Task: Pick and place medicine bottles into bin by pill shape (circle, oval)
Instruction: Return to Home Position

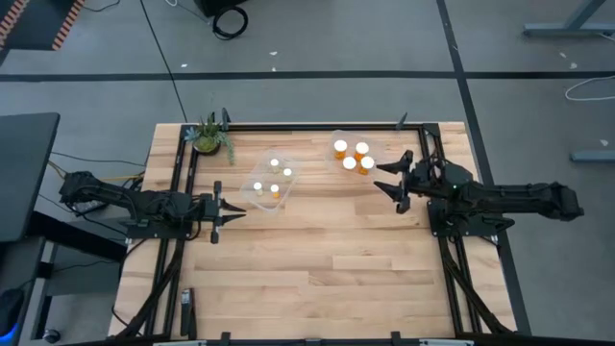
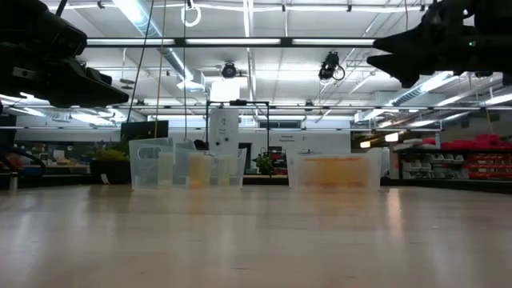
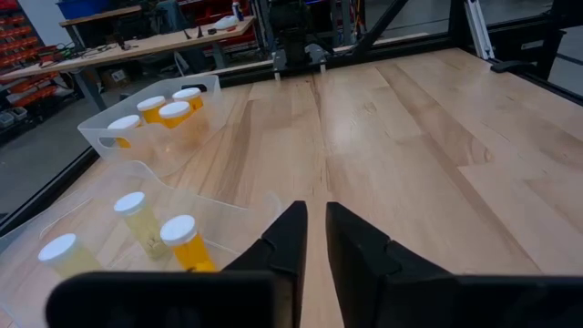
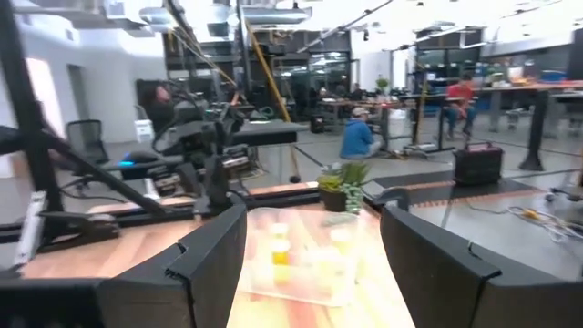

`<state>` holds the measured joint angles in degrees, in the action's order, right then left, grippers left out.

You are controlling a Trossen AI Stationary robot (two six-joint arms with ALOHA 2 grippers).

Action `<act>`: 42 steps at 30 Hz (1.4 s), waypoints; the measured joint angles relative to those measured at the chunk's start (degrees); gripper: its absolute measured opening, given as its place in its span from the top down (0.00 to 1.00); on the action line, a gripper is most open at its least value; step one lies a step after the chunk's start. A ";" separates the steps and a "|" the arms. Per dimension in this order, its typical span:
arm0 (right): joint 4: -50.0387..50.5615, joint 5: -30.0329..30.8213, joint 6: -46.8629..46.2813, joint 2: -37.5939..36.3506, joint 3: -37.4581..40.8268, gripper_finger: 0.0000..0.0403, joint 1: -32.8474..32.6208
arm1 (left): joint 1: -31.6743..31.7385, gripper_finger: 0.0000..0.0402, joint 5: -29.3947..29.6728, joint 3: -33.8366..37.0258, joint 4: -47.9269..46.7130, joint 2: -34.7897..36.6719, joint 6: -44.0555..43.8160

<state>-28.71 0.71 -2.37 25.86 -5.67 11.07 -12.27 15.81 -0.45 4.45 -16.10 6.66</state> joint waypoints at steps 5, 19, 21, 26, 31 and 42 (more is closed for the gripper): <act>0.67 -6.29 -0.02 -1.67 0.84 0.35 0.00 | 0.00 0.87 0.00 0.00 0.00 0.00 0.00; 3.38 -10.69 -3.44 -11.08 5.28 0.35 -4.30 | -0.01 0.86 0.00 0.00 0.00 -0.02 0.00; 4.78 -10.65 -3.29 -12.11 5.28 0.35 -4.84 | -0.01 0.87 0.00 0.01 0.00 -0.01 0.00; 9.40 -10.58 -4.36 -14.84 5.28 0.35 -6.09 | -0.02 0.87 0.00 0.01 0.00 -0.01 0.00; 14.31 -9.45 -4.80 -17.94 5.28 0.35 -6.64 | -0.01 0.86 0.00 0.01 0.00 0.00 0.00; 25.73 -3.67 -6.40 -25.22 5.26 0.35 -9.05 | -0.01 0.87 0.00 0.01 -0.01 -0.01 0.00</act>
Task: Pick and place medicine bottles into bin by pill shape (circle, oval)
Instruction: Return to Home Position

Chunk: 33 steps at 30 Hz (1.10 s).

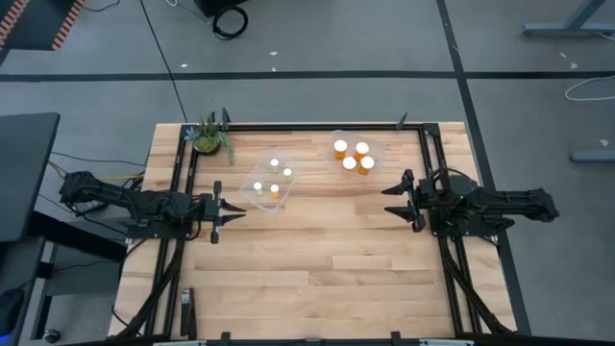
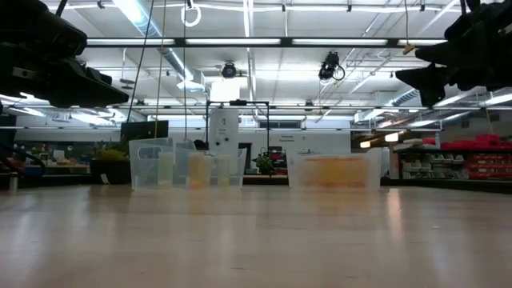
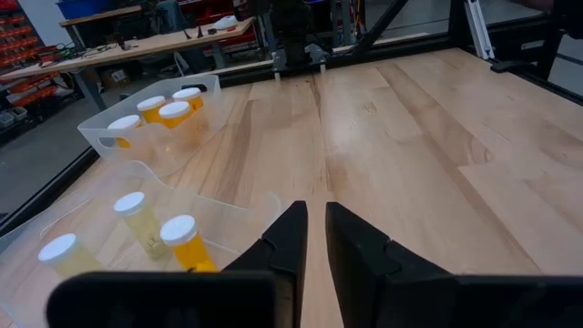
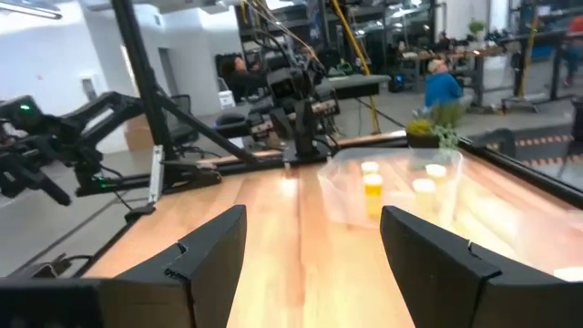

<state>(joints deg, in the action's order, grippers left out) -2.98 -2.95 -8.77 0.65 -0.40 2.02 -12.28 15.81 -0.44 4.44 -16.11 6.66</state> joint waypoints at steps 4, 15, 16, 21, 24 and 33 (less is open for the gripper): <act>2.22 1.91 -0.05 -0.66 -0.02 0.35 -0.83 | 0.00 0.86 0.00 -0.01 0.01 0.01 0.01; 2.60 2.97 0.75 -0.66 -0.04 0.35 -1.36 | 0.00 0.86 0.00 -0.01 0.00 0.01 0.00; 2.60 2.96 1.09 -0.66 -0.04 0.35 -1.76 | 0.01 0.86 0.00 -0.01 -0.01 0.01 0.02; 2.64 3.22 1.62 -0.10 -0.07 0.35 -3.36 | -0.01 0.87 0.00 0.01 0.01 0.01 0.00; 2.42 3.36 1.41 0.57 -0.07 0.35 -3.32 | 0.01 0.87 0.00 -0.01 0.00 0.00 0.00; 1.12 3.47 2.50 0.87 -0.07 0.35 -3.30 | 0.00 0.86 0.00 0.01 0.01 0.00 0.00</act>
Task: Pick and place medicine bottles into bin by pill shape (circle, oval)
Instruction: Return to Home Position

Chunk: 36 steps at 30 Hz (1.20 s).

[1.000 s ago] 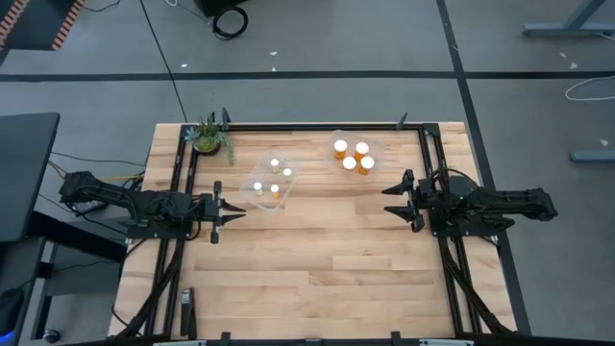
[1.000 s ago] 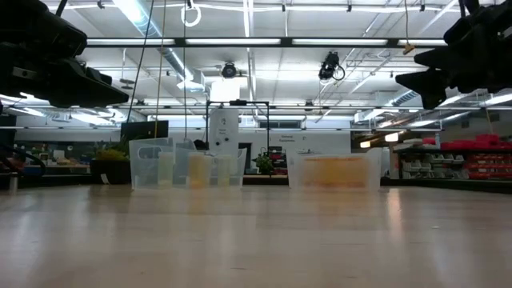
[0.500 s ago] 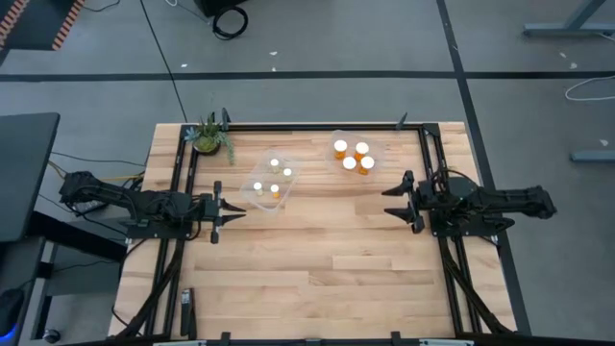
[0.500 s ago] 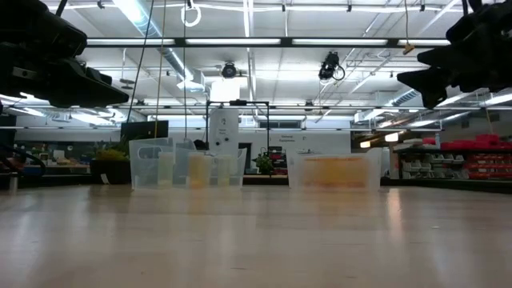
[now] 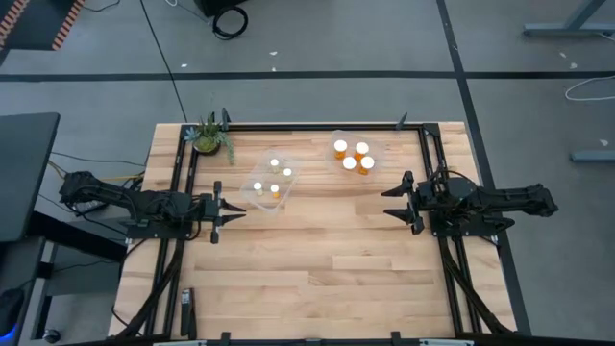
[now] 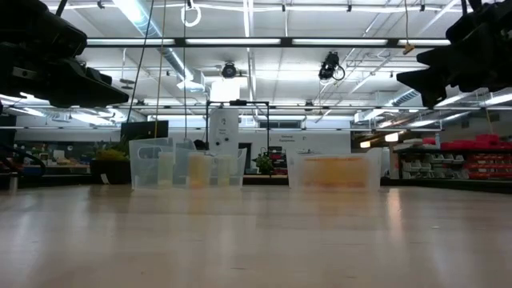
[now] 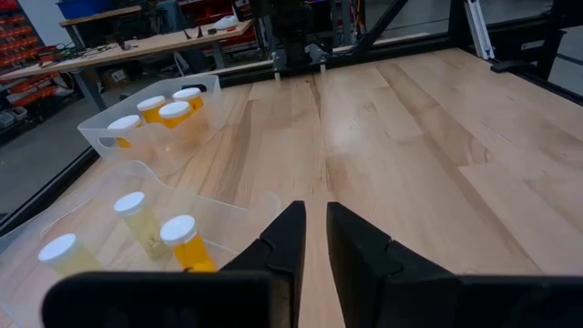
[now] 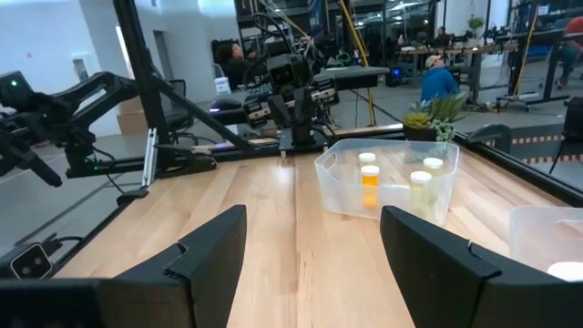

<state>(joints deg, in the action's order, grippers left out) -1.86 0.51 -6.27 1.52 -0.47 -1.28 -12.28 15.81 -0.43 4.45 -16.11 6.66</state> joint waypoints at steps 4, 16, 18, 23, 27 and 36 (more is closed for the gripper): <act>0.04 -0.01 -0.23 0.00 0.00 0.35 0.00 | 0.01 0.87 0.00 -0.01 0.00 0.01 0.00; 0.04 -0.04 -0.36 0.00 0.01 0.35 0.00 | 0.01 0.85 0.00 -0.01 -0.01 0.01 0.00; 0.04 -0.04 -0.35 0.00 0.01 0.35 0.00 | -0.01 0.85 0.00 -0.02 0.00 -0.01 0.00; 0.02 -0.05 -0.34 0.00 0.02 0.35 0.00 | 0.01 0.86 0.00 -0.02 -0.01 0.01 0.02; 0.02 -0.05 -0.34 0.00 0.02 0.35 0.00 | 0.00 0.87 0.00 0.00 0.00 0.01 0.00; 0.02 -0.07 -0.34 0.00 0.02 0.35 0.00 | -0.01 0.85 0.00 0.00 0.76 -0.01 -0.03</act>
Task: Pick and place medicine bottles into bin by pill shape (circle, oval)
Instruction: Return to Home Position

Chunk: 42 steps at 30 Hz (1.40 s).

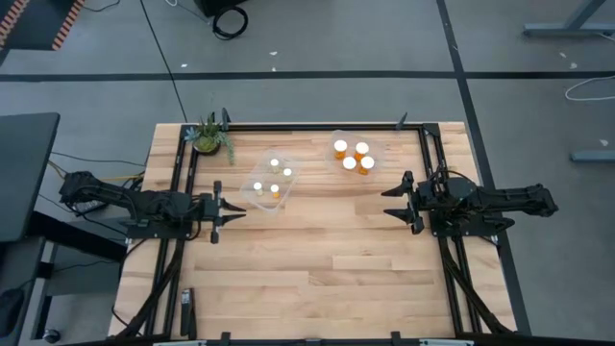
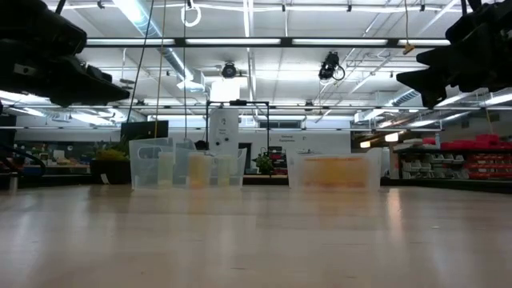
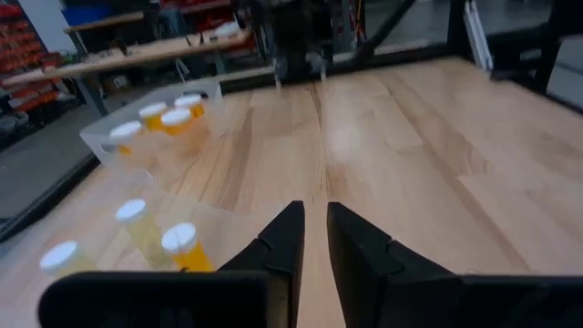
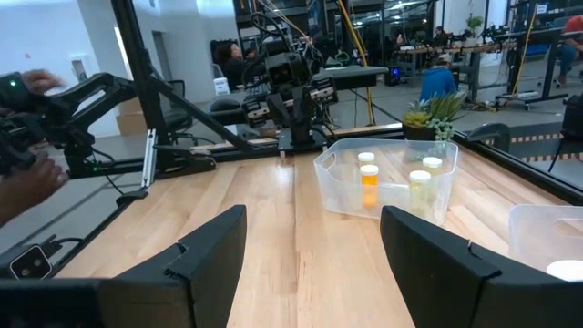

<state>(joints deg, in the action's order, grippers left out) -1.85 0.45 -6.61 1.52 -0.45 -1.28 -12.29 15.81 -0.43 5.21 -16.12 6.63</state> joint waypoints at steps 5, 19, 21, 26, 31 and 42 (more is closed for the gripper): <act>0.00 -0.02 0.00 0.02 0.00 0.35 0.00 | 0.00 0.86 0.00 -0.02 4.82 0.00 -0.04; 0.00 -0.03 0.01 0.02 0.00 0.35 0.02 | 0.00 0.85 -2.58 0.00 1.19 5.85 -7.51; 0.00 -0.03 0.00 0.02 0.02 0.35 0.02 | 0.00 0.85 -2.60 0.00 -0.48 7.39 -7.56; 0.00 -0.04 0.02 0.02 0.02 0.35 0.02 | 0.02 0.87 -3.08 -0.04 -2.28 11.70 -9.02; 0.01 -0.04 0.01 0.02 0.02 0.35 0.02 | 0.52 0.86 -6.11 -0.08 -3.21 15.15 -8.98; 0.01 -0.04 0.02 0.02 0.02 0.35 0.02 | 1.64 0.86 -6.29 0.00 -2.23 16.11 -13.74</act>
<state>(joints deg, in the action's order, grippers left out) -1.83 0.40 -6.59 1.54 -0.43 -1.26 -10.66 9.52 -0.43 2.98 -0.01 -7.11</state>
